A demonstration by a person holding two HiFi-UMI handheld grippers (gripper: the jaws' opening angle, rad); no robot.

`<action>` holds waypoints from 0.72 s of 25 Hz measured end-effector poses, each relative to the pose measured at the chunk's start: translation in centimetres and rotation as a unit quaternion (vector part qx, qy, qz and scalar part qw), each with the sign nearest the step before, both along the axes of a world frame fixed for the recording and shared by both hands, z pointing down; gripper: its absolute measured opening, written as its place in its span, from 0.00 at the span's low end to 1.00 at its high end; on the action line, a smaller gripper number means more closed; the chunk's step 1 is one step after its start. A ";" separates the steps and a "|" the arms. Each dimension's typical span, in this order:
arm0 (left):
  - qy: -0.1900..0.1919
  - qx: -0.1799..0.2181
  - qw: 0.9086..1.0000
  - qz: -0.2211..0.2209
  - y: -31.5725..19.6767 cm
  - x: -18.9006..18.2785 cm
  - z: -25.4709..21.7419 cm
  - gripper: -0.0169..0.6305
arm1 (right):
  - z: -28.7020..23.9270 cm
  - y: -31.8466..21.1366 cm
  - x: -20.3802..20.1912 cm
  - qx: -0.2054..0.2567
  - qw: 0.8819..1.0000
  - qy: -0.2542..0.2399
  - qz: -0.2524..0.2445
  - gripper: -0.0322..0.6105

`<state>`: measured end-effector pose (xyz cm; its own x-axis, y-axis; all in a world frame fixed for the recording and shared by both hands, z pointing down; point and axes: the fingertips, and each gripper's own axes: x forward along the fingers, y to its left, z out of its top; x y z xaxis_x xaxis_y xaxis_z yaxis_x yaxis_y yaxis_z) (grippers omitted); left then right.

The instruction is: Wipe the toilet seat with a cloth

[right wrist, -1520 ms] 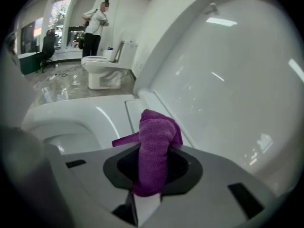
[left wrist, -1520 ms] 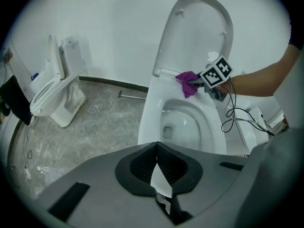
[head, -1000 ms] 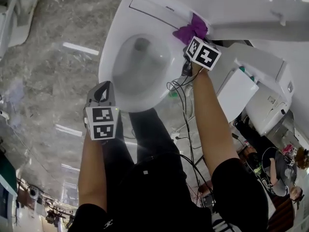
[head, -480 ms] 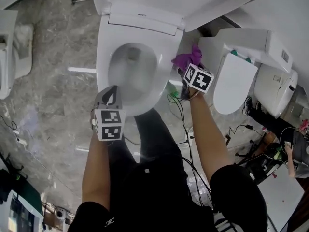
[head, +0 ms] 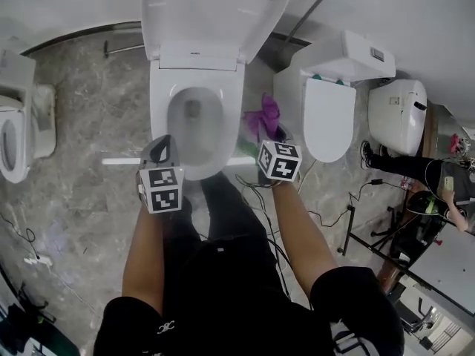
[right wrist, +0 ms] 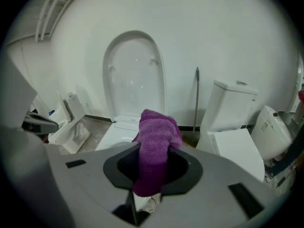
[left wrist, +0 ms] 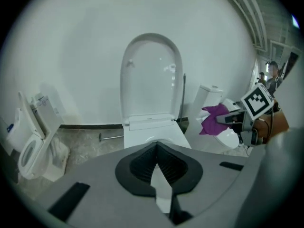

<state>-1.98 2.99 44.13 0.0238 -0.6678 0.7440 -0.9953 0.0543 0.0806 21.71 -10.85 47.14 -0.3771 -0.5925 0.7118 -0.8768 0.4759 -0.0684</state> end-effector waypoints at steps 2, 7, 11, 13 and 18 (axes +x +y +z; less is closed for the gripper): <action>0.017 0.020 1.000 -0.014 0.7 -0.5 -2.8 0.04 | -3.5 2.3 -0.3 0.024 1.000 -0.018 -0.006 0.19; 0.031 0.073 0.997 -0.021 1.7 -1.7 -10.2 0.04 | -11.8 7.1 -2.1 0.073 0.995 -0.060 -0.007 0.19; 0.028 0.111 0.993 -0.007 2.8 -2.2 -16.8 0.04 | -19.5 10.1 -4.9 0.129 0.986 -0.105 -0.018 0.19; 0.033 0.124 0.992 0.003 3.7 -1.8 -19.8 0.04 | -23.6 11.1 -5.3 0.168 0.979 -0.117 0.003 0.19; 0.018 0.146 0.989 0.026 6.0 -1.0 -25.4 0.04 | -31.5 13.4 -6.7 0.219 0.959 -0.181 0.015 0.19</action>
<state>-2.95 8.96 18.72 0.0871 -0.8510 0.5179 -0.9922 -0.0276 0.1215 14.97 2.58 15.65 -0.5299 -0.8196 0.2180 -0.8475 0.5026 -0.1704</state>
